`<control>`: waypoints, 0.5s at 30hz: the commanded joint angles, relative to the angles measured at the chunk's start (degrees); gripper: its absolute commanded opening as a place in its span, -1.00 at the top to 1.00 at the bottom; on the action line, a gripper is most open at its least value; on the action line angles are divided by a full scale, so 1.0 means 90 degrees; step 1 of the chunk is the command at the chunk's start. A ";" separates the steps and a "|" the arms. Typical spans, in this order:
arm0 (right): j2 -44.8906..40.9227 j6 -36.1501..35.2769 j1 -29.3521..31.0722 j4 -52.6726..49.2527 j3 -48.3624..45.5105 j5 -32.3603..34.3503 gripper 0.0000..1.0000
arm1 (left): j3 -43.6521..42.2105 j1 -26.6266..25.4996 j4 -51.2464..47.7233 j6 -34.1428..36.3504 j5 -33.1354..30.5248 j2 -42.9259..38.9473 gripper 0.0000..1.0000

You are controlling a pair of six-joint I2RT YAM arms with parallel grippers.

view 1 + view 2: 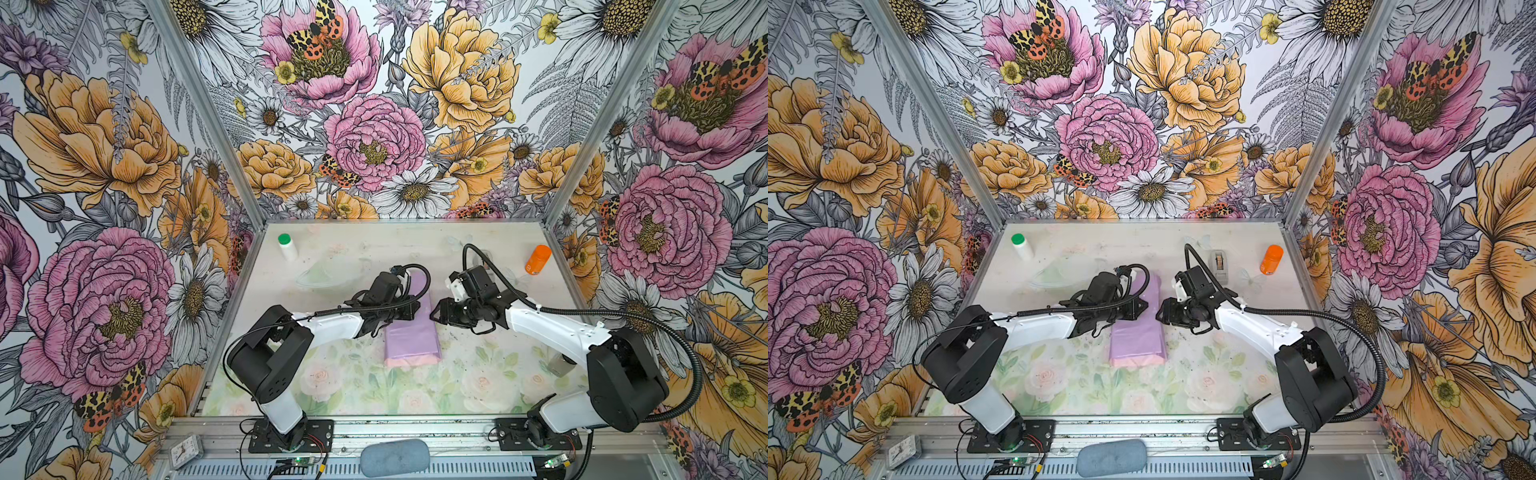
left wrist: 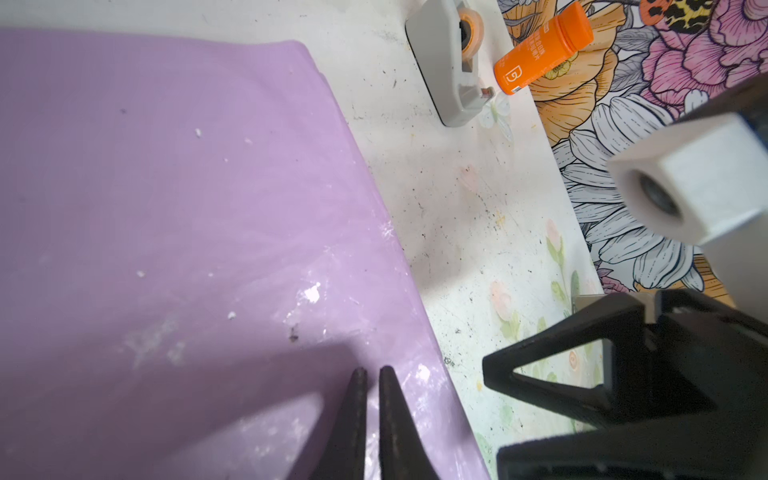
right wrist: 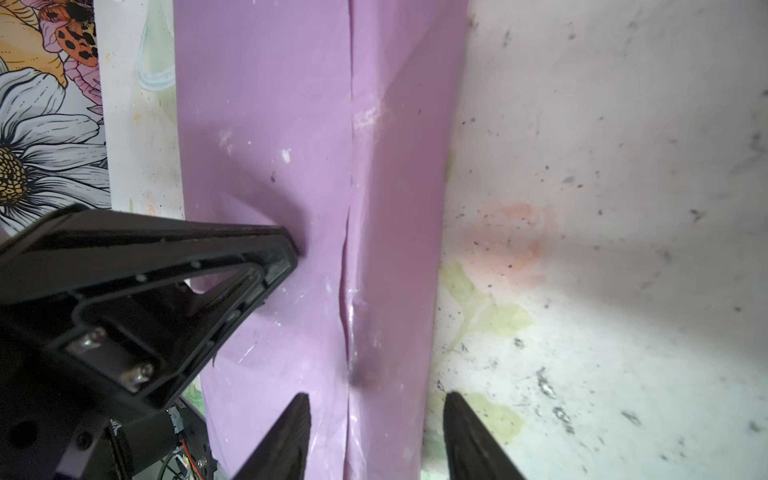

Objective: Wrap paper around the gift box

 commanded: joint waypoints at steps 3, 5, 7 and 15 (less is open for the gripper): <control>0.0225 0.0247 0.0201 0.0357 -0.0039 -0.0207 -0.06 | -0.0135 0.0031 -0.0002 -0.0068 0.0061 0.0055 0.78; 0.0214 0.0328 0.0285 0.0402 -0.0083 -0.0205 0.07 | -0.0120 0.0030 0.0001 -0.0073 0.0061 0.0039 0.78; 0.0154 0.0418 0.0328 0.0457 -0.0152 -0.0215 0.20 | -0.0124 0.0029 -0.0002 -0.0064 0.0053 0.0029 0.78; -0.0426 0.0529 0.0243 0.0452 -0.0321 -0.0249 0.15 | -0.0120 0.0027 0.0008 -0.0037 0.0063 0.0033 0.79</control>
